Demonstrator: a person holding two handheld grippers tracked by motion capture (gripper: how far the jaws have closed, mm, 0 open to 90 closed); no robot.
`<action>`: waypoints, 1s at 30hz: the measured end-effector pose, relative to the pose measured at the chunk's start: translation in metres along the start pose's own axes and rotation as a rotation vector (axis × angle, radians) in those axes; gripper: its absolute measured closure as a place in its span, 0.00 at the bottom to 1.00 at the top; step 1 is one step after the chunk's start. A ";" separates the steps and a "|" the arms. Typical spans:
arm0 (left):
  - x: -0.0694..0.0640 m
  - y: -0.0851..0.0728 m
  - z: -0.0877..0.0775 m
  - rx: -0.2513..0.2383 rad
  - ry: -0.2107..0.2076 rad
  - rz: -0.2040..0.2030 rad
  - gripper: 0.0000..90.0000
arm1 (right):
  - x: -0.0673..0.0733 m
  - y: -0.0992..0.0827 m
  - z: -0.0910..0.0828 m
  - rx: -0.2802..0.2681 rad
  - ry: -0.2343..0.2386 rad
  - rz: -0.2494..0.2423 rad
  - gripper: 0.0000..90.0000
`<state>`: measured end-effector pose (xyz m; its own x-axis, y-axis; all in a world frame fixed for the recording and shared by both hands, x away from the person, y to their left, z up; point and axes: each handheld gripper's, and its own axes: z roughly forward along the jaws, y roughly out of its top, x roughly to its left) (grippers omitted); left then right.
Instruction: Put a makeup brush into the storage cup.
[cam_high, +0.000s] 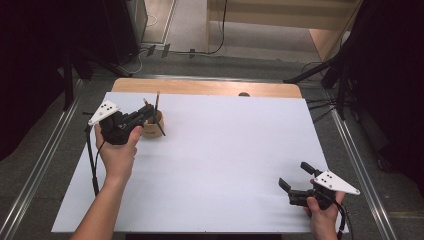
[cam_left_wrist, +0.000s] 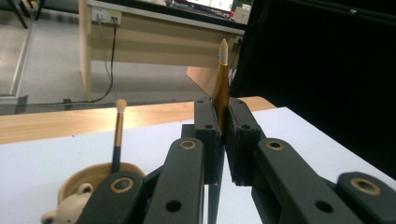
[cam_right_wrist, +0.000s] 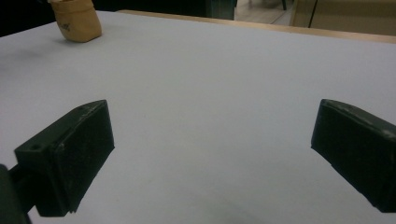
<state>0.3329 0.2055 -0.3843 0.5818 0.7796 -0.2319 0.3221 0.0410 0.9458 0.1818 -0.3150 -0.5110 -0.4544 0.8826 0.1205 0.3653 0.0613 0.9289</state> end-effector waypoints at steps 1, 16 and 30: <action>0.001 0.001 0.000 -0.001 0.005 0.001 0.94 | 0.000 0.000 0.000 0.000 0.000 0.000 0.00; 0.012 0.016 0.005 -0.040 0.073 0.027 0.94 | 0.005 0.007 -0.004 -0.010 -0.030 -0.047 0.00; 0.020 0.015 0.015 -0.052 0.147 0.065 0.94 | 0.002 0.007 -0.006 -0.021 -0.021 -0.029 0.00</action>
<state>0.3606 0.2119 -0.3778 0.4835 0.8644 -0.1376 0.2457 0.0169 0.9692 0.1785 -0.3152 -0.5016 -0.4470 0.8904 0.0861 0.3350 0.0774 0.9390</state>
